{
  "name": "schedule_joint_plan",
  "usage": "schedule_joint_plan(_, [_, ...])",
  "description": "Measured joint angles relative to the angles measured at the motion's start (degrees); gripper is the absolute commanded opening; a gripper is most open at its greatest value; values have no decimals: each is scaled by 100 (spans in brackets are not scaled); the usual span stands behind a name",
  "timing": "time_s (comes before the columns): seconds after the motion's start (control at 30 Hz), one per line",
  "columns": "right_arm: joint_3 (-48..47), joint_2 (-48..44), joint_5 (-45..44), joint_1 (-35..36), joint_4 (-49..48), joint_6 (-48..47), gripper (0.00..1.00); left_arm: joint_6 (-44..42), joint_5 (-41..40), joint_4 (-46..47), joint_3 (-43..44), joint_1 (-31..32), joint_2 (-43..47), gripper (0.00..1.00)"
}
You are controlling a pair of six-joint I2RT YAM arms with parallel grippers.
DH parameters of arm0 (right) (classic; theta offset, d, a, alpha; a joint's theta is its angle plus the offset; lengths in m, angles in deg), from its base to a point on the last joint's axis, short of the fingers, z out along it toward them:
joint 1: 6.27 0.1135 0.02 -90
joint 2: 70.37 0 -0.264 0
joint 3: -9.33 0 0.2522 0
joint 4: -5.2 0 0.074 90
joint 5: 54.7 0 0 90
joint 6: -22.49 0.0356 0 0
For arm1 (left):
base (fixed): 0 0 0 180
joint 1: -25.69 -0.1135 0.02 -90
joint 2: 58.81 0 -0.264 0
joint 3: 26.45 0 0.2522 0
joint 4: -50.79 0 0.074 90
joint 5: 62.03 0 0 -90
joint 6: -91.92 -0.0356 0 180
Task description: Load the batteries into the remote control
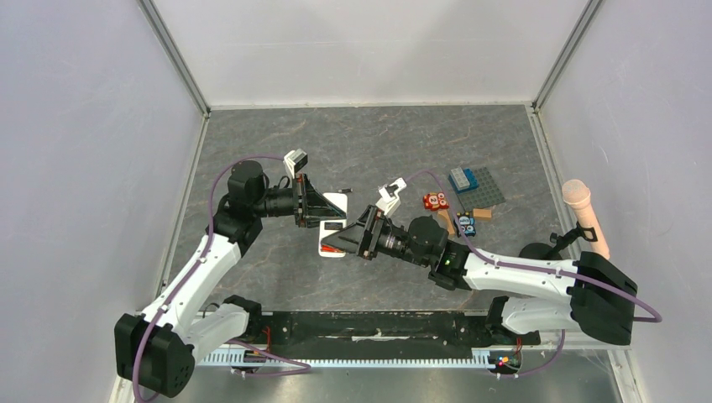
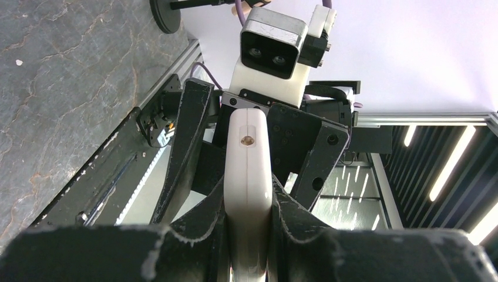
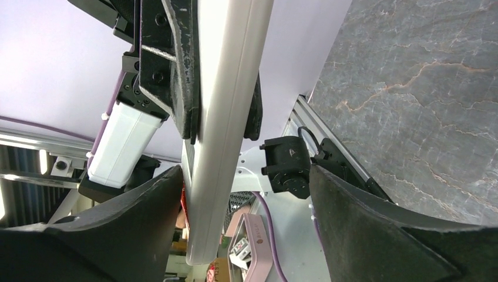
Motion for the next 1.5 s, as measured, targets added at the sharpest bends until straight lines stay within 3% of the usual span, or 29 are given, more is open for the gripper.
schedule_joint_plan(0.2, [0, 0, 157, -2, -15, -13, 69, -22, 0, -74, 0, 0, -22, 2])
schedule_joint_plan(0.43, [15, 7, 243, -33, -37, -31, 82, -26, 2, -101, 0, 0, -37, 2])
schedule_joint_plan(0.57, [22, 7, 278, -33, -127, 11, 85, -90, 0, -173, 0, 0, -37, 2])
schedule_joint_plan(1.13, [278, 120, 719, -33, -780, 179, 62, -319, -17, -439, 0, 0, -37, 2])
schedule_joint_plan(1.5, [334, 313, 737, -33, -1062, 400, 61, -398, -13, -450, 0, -2, -26, 2])
